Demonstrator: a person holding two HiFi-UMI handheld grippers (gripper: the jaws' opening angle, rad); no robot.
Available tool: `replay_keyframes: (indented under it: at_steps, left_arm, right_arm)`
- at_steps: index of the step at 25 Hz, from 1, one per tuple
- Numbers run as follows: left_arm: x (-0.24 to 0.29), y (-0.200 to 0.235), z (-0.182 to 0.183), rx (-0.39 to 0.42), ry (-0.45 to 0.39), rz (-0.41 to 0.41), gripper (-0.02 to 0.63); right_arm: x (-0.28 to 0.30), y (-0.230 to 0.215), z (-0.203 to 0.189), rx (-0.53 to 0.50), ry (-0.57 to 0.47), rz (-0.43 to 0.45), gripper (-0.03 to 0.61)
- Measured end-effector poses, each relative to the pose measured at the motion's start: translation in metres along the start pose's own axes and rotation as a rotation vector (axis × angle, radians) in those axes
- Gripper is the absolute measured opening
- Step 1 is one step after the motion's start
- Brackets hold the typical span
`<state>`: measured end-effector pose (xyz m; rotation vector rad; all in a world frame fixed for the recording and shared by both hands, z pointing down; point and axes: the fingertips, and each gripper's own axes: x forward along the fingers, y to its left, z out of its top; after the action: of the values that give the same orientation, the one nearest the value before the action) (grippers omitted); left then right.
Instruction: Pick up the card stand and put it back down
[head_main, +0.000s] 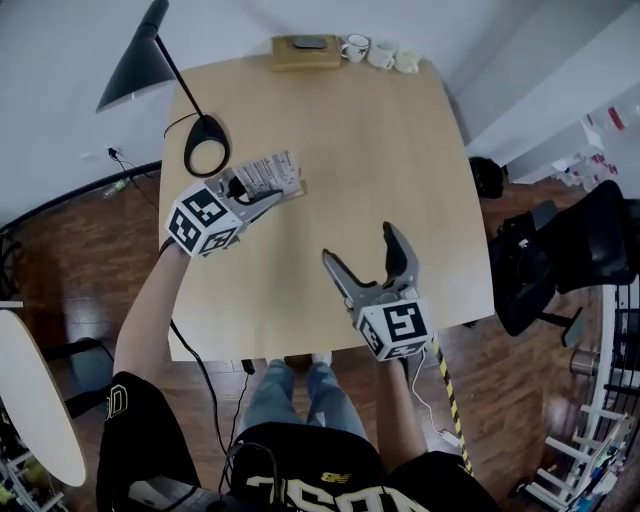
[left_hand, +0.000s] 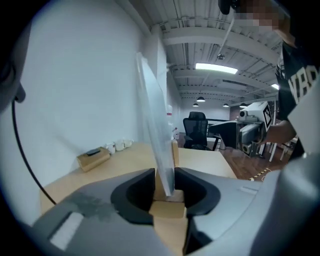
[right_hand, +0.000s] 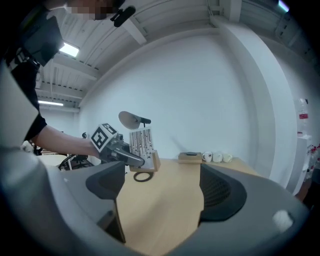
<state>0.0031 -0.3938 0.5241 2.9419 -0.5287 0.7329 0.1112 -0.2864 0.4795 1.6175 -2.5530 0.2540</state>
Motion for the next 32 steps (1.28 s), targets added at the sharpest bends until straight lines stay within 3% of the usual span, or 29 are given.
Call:
replay_keyframes:
  at_steps: [6, 13, 18, 24, 28, 32]
  left_arm:
    - [-0.081, -0.006, 0.081, 0.026, -0.128, 0.198, 0.130]
    - [-0.145, -0.042, 0.134, 0.050, -0.211, 0.409, 0.132]
    - [-0.180, -0.061, 0.138, -0.018, -0.269, 0.590, 0.132]
    - [-0.220, -0.069, 0.118, -0.131, -0.338, 0.797, 0.132]
    - [-0.241, -0.081, 0.113, -0.137, -0.405, 0.893, 0.133]
    - [-0.258, -0.096, 0.109, -0.098, -0.417, 0.973, 0.133]
  right_arm:
    - [-0.007, 0.017, 0.052, -0.022, -0.085, 0.025, 0.466]
    - [-0.019, 0.035, 0.095, -0.002, -0.155, 0.042, 0.466]
    - [-0.022, 0.050, 0.121, -0.029, -0.182, 0.059, 0.466]
    - [-0.028, 0.068, 0.138, -0.041, -0.212, 0.076, 0.466]
    - [-0.036, 0.075, 0.138, -0.015, -0.224, 0.060, 0.466]
    - [-0.046, 0.076, 0.137, -0.004, -0.235, 0.007, 0.466]
